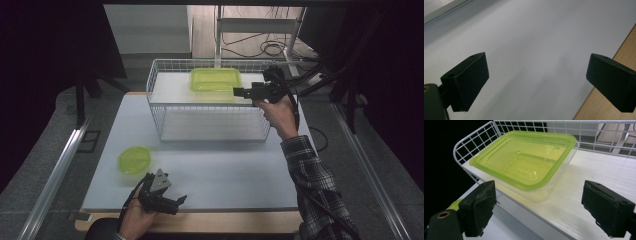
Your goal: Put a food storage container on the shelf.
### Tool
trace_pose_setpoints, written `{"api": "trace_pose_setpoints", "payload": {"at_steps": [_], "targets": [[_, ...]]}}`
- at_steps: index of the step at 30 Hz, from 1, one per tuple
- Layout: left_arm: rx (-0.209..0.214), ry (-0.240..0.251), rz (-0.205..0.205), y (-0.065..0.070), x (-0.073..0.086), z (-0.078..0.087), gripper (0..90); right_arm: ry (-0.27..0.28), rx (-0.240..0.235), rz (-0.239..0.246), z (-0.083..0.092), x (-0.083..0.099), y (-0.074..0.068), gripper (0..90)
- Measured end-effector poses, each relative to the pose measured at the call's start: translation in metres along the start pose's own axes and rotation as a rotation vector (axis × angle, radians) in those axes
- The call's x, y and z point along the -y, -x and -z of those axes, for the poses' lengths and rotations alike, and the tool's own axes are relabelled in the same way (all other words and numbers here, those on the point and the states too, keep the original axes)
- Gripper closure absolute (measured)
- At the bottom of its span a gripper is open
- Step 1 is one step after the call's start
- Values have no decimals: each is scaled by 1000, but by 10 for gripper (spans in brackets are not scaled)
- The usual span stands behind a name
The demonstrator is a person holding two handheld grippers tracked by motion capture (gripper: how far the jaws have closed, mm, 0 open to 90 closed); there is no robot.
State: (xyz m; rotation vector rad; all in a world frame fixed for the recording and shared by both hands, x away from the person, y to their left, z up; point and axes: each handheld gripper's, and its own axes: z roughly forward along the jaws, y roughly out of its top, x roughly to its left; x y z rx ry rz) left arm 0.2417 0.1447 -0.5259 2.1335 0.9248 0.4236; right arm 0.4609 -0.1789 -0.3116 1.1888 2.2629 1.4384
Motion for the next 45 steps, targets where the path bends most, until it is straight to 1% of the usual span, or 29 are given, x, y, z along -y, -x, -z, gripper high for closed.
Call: {"api": "trace_pose_setpoints", "payload": {"at_steps": [9, 15, 18, 24, 27, 32, 34, 38, 45], "targets": [[0, 1, 4, -1, 0, 0, 41, -13, 14, 92, 12, 18, -11, 75], [-16, -5, -24, 0, 1, 0, 45, -19, 29, 155, 19, 32, -18, 54], [-25, -10, -35, 1, 1, -1, 45, -24, 32, 177, 22, 40, -22, 47], [-34, -17, -43, 1, 1, -1, 44, -30, 27, 199, 26, 56, -25, 39], [-37, -21, -48, 1, 1, -1, 43, -35, 40, 221, 28, 66, -27, 35], [-39, -21, -48, 1, 2, -1, 43, -36, 41, 224, 29, 84, -29, 22], [-38, -16, -38, 0, 2, 0, 43, -37, 45, 225, 29, 91, -28, 20], [-35, -17, -35, -1, 2, 0, 43, -35, 54, 226, 31, 105, -28, 18], [-31, -17, -34, -2, 3, 0, 43, -38, 54, 202, 31, 132, -26, 17]]}}
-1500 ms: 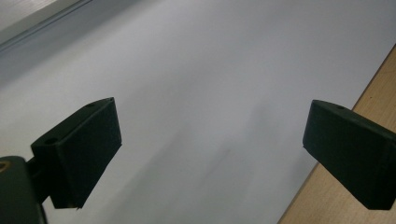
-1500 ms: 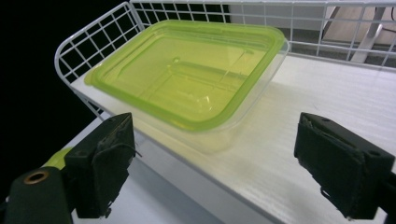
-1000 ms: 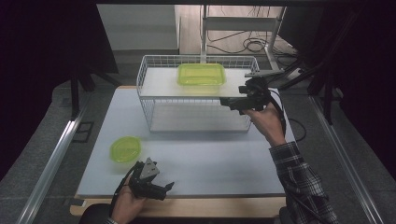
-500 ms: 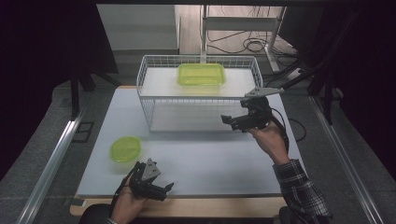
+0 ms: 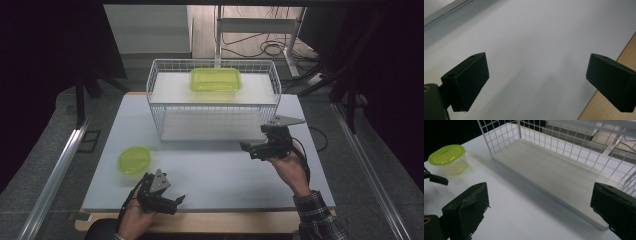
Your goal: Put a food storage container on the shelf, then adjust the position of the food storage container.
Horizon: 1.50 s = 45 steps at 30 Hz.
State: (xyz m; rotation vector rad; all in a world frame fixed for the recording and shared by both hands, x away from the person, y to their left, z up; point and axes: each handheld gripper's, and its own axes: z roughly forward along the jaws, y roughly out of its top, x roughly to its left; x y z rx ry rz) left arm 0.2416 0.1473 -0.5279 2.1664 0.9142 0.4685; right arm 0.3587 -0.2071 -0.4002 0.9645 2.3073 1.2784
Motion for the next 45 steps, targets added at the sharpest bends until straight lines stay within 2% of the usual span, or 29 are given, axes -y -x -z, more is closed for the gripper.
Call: {"api": "trace_pose_setpoints", "payload": {"at_steps": [9, 19, 27, 35, 38, 43, 45], "targets": [[8, -8, 0, 0, 0, -1, 39, -7, 18, -19, -3, 33, -5, 13], [48, -18, 0, 3, 1, -4, 14, -23, 13, -18, -6, 58, -14, 0], [55, -8, 0, 4, 0, -5, 9, -50, 18, -22, -8, 85, -15, 0], [53, -44, -21, 9, 0, -8, 3, -98, 4, -39, -8, 107, -17, 3], [46, -38, -2, 8, -1, -7, 3, -100, 6, -41, -7, 109, -17, 4], [6, -59, 31, 5, -2, -7, 0, -99, 16, -44, -8, 111, -14, 9], [2, -56, 45, 3, -4, -6, 0, -104, 24, -43, -8, 112, -12, 10]]}}
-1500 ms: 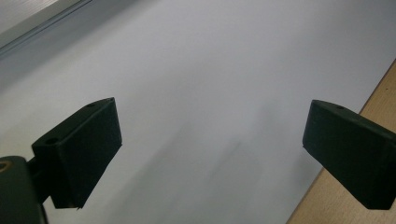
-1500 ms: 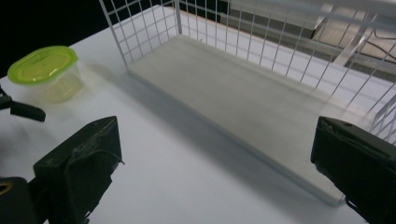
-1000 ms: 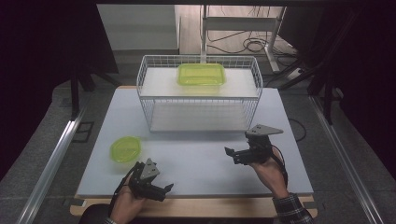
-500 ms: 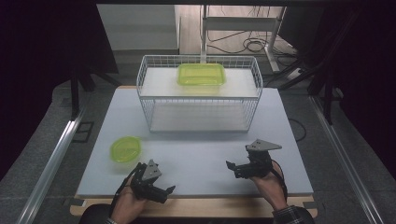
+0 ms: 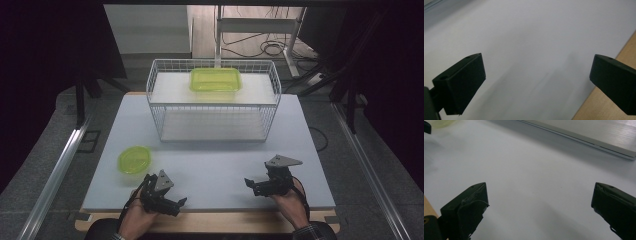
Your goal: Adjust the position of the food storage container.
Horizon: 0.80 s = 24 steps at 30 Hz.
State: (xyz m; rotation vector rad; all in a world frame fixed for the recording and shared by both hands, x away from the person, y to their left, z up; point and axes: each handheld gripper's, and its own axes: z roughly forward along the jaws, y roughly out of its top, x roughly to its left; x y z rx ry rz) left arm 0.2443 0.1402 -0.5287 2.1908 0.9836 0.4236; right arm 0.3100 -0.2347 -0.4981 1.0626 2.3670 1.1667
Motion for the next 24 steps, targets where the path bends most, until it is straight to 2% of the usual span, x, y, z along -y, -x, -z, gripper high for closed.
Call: {"api": "trace_pose_setpoints", "payload": {"at_steps": [3, 7, 9, 11, 16, 20, 24], "targets": [[47, 34, 28, -4, -4, 6, 0, -3, 4, 2, 0, 1, 1, 12], [19, 47, 41, -12, -12, 13, 30, -10, -8, 8, -2, 1, -1, 17], [39, 65, 66, -19, -15, 16, 74, -15, -12, 11, -3, 2, -2, 18], [59, 77, 75, -24, -18, 21, 163, -23, -15, 14, -4, 2, -2, 24], [35, 64, 30, -37, -28, 30, 372, -27, -13, 17, -3, 2, -2, 32], [29, 70, 42, -55, -33, 33, 575, -26, -10, 20, -3, 1, -2, 35], [28, 67, 82, -76, -33, 33, 755, -28, -9, 18, -3, 2, -1, 39]]}}
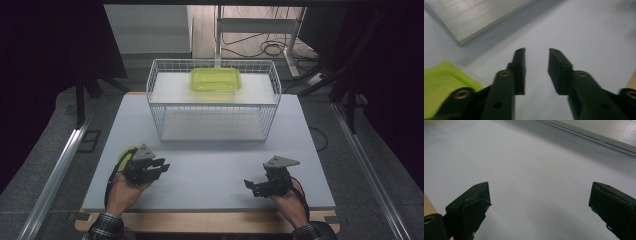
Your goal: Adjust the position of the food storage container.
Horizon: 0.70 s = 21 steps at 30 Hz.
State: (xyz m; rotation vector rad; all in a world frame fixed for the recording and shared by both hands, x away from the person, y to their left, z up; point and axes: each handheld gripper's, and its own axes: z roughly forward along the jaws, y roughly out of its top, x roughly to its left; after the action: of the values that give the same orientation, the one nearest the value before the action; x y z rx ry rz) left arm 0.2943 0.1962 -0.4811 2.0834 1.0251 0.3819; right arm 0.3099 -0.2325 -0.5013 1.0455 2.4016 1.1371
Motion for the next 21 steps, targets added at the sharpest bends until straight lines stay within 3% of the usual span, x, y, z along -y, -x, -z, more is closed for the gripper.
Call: {"api": "trace_pose_setpoints", "payload": {"at_steps": [5, 12, 21], "targets": [[-23, 4, 37, -20, -2, 5, 898, 3, 3, -3, 1, 0, 1, 42], [-75, 20, 72, -46, -7, 10, 900, 3, 5, -8, 1, 0, 2, 43], [-178, 15, 113, -83, -6, 21, 900, -8, 4, -3, -1, 1, 2, 47]]}}
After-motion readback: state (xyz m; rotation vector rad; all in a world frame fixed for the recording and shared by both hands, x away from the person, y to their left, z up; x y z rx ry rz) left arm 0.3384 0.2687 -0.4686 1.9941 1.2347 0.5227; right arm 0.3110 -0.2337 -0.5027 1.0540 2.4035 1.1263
